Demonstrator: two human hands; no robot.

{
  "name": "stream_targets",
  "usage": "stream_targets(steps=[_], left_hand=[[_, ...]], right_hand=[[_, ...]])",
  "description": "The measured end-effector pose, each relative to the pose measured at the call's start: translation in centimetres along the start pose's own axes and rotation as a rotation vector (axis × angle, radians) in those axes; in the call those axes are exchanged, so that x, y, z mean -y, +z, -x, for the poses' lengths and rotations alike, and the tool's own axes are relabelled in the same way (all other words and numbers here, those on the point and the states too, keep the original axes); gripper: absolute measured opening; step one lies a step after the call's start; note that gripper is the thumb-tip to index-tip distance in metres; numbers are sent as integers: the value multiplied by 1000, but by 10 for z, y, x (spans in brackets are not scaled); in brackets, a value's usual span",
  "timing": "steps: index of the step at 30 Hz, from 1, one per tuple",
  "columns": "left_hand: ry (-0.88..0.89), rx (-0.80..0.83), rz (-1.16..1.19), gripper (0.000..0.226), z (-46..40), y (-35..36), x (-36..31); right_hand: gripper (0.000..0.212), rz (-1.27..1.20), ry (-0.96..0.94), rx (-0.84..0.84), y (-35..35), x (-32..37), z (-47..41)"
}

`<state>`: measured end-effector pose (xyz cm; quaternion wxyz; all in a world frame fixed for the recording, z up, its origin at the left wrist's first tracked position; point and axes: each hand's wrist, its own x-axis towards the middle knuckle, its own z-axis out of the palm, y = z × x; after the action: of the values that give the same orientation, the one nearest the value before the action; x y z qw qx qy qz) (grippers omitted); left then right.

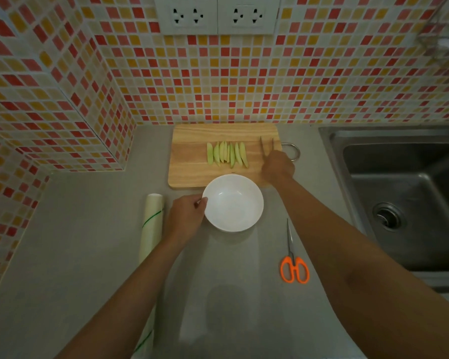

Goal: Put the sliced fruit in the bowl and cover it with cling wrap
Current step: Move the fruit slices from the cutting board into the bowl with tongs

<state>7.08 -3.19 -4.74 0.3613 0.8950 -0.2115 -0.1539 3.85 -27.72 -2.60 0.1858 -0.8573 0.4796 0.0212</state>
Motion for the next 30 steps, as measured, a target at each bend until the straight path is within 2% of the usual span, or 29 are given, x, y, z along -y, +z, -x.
stream_targets(steps=[7, 8, 9, 16, 30], left_hand=[[-39, 16, -57, 34, -3, -1, -8], [-42, 21, -62, 35, -3, -2, -9], [-44, 27, -67, 36, -3, -2, -10], [-73, 34, -57, 35, -2, -6, -14], [-87, 55, -39, 32, 1, -11, -20]], right_hand=[[13, -258, -21, 56, -14, -3, 6], [19, -275, -46, 64, -17, -3, 8], [25, -269, -80, 63, -18, -4, 11], [14, -109, -216, 113, -15, 2, 39], [20, -61, -193, 85, -18, 19, 52]])
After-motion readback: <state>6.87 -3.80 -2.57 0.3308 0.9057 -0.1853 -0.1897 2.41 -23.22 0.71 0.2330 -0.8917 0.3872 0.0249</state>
